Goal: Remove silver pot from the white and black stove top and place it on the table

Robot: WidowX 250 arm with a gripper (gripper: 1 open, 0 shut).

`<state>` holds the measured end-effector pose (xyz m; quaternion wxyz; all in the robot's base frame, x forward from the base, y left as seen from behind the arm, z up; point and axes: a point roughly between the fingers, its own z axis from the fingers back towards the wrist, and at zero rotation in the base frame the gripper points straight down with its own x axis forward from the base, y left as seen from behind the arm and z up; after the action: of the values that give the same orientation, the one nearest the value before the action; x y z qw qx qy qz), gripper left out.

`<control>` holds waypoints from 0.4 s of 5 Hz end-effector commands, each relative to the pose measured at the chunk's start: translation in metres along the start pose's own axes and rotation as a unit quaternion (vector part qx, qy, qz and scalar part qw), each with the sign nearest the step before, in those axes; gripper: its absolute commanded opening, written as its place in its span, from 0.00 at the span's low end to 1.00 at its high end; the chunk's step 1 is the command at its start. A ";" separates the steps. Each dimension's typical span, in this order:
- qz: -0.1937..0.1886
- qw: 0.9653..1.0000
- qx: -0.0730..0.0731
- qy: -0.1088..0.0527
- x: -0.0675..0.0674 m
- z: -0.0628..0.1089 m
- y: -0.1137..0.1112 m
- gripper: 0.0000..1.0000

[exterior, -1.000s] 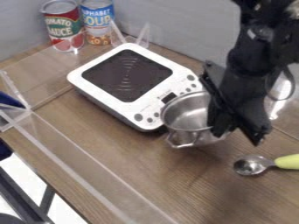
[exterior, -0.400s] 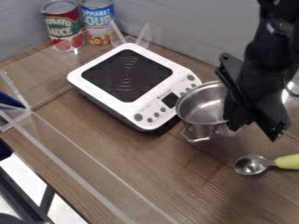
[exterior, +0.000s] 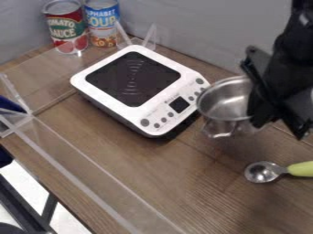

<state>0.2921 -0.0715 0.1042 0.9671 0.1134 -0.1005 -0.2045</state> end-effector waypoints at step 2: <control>-0.011 0.999 0.027 -0.034 0.015 0.005 0.007 0.00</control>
<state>0.2995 -0.0698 0.0990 0.9624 0.1280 -0.1115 -0.2120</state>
